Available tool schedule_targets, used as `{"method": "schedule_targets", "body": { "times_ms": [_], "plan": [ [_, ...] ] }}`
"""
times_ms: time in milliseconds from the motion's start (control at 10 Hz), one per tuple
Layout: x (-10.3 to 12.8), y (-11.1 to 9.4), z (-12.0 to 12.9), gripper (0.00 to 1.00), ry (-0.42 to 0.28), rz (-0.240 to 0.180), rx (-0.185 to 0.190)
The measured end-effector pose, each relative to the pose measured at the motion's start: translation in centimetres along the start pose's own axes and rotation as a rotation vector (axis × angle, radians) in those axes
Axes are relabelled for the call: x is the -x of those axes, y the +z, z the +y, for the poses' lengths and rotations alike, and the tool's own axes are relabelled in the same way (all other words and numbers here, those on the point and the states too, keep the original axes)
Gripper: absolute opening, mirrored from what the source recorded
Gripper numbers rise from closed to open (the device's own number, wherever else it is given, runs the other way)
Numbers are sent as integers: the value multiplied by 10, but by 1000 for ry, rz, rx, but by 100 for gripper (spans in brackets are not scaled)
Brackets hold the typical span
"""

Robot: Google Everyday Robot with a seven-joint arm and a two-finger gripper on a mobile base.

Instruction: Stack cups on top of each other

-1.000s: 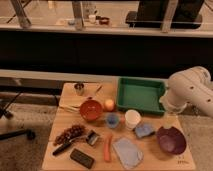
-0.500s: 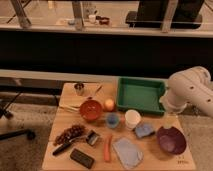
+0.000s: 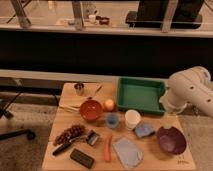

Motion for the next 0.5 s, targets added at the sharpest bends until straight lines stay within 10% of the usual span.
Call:
{"method": "schedule_targets", "body": {
  "times_ms": [500],
  "plan": [
    [7, 1, 5, 80, 1, 28, -24]
  ]
}}
